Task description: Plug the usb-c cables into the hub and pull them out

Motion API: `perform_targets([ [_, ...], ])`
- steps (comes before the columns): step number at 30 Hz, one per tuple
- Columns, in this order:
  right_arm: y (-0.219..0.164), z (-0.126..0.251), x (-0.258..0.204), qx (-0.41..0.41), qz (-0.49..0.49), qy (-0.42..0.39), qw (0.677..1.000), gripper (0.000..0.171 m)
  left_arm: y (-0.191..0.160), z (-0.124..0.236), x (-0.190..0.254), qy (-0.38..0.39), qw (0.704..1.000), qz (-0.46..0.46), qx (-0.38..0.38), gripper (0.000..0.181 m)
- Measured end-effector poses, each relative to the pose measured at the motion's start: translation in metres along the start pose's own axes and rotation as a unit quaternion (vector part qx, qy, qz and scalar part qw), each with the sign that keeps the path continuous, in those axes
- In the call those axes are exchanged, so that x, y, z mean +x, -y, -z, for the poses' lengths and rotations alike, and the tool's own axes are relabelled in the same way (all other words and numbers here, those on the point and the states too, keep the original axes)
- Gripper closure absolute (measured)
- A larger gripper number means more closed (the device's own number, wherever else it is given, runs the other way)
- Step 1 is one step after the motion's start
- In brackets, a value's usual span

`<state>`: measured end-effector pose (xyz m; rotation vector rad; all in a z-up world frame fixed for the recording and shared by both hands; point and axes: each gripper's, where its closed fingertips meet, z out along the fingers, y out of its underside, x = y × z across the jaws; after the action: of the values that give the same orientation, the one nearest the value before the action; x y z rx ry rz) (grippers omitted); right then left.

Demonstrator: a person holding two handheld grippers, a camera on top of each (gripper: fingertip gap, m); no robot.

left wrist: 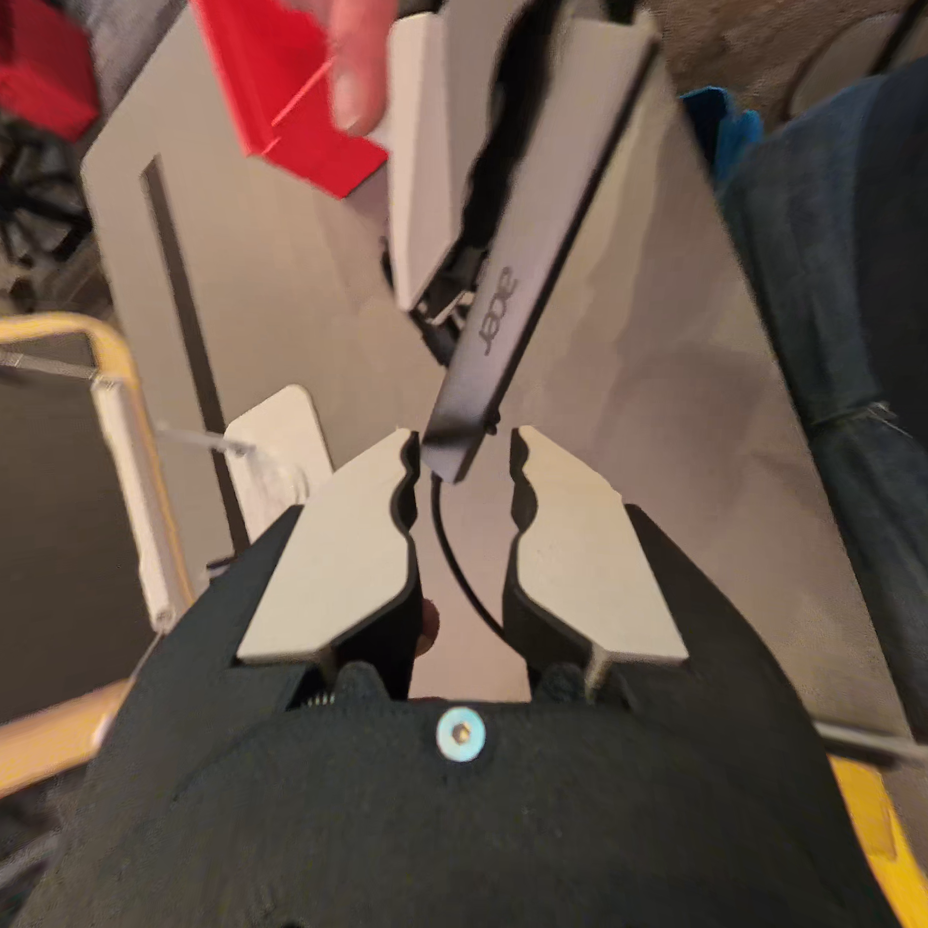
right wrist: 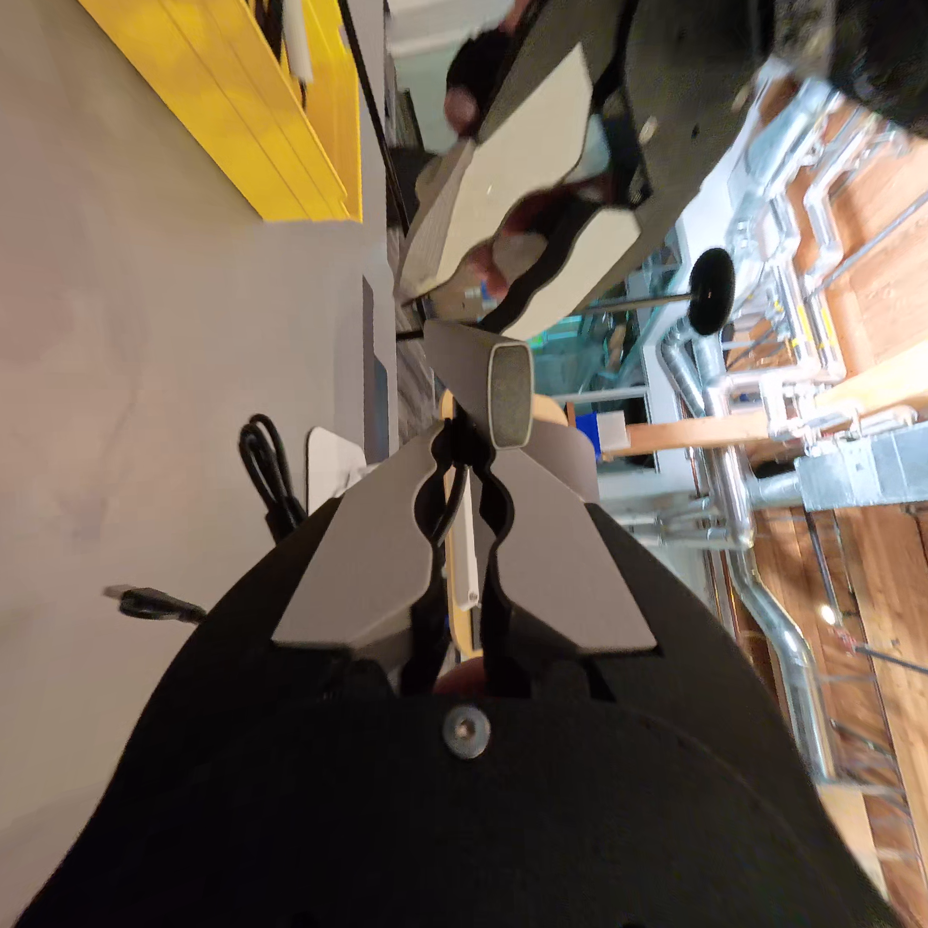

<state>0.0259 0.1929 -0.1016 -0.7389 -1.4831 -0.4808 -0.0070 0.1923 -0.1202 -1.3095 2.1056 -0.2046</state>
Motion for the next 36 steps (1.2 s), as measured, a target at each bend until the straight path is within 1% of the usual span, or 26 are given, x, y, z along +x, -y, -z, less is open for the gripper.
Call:
perform_targets([
  [2,-0.013,-0.006,-0.003,-0.038,0.005,-0.01,0.999,0.167,-0.003,0.006,-0.009,0.031,0.998,0.046,0.006,0.138],
  [3,-0.018,-0.009,-0.004,-0.054,0.013,-0.016,0.998,0.168,-0.004,0.01,-0.016,0.061,0.995,0.073,0.009,0.139],
  [4,-0.023,-0.012,-0.007,-0.068,0.022,-0.018,0.997,0.168,-0.006,0.015,-0.022,0.089,0.991,0.103,0.003,0.136],
  [5,-0.027,-0.015,-0.009,-0.082,0.03,-0.021,0.996,0.167,-0.004,0.019,-0.019,0.09,0.987,0.131,0.012,0.125],
  [7,-0.03,-0.019,-0.013,-0.098,0.05,-0.03,0.993,0.167,0.005,0.024,-0.014,0.092,0.973,0.208,0.044,0.112],
  [8,-0.029,-0.022,-0.015,-0.104,0.06,-0.031,0.992,0.168,0.008,0.022,-0.009,0.081,0.967,0.236,0.052,0.094],
  [9,-0.028,-0.024,-0.017,-0.108,0.067,-0.033,0.991,0.167,0.008,0.019,-0.005,0.077,0.962,0.256,0.053,0.079],
  [11,-0.022,-0.028,-0.022,-0.106,0.083,-0.032,0.99,0.167,0.002,0.01,-0.006,0.085,0.954,0.284,0.046,0.063],
  [14,-0.014,-0.033,-0.028,-0.108,0.103,-0.032,0.988,0.168,-0.012,-0.011,0.0,0.043,0.946,0.322,0.017,0.043],
  [17,-0.007,-0.037,-0.036,-0.105,0.116,-0.029,0.987,0.167,-0.023,-0.032,0.015,-0.021,0.936,0.35,-0.013,0.041],
  [19,-0.007,-0.038,-0.041,-0.113,0.117,-0.029,0.986,0.167,-0.029,-0.044,0.02,-0.039,0.931,0.362,-0.025,0.039],
  [22,-0.007,-0.041,-0.047,-0.12,0.124,-0.032,0.985,0.167,-0.034,-0.058,0.03,-0.077,0.92,0.383,-0.027,0.035],
  [24,-0.009,-0.043,-0.05,-0.133,0.118,-0.032,0.984,0.167,-0.031,-0.064,0.036,-0.102,0.911,0.398,-0.014,0.034],
  [29,-0.017,-0.047,-0.06,-0.156,0.12,-0.02,0.98,0.168,-0.032,-0.065,0.032,-0.114,0.894,0.432,0.011,0.034],
  [32,-0.021,-0.051,-0.068,-0.175,0.115,-0.008,0.978,0.167,-0.034,-0.067,0.031,-0.103,0.894,0.436,0.005,0.034],
  [36,-0.017,-0.053,-0.074,-0.181,0.106,0.004,0.978,0.168,-0.043,-0.074,0.038,-0.101,0.899,0.426,-0.023,0.034],
])
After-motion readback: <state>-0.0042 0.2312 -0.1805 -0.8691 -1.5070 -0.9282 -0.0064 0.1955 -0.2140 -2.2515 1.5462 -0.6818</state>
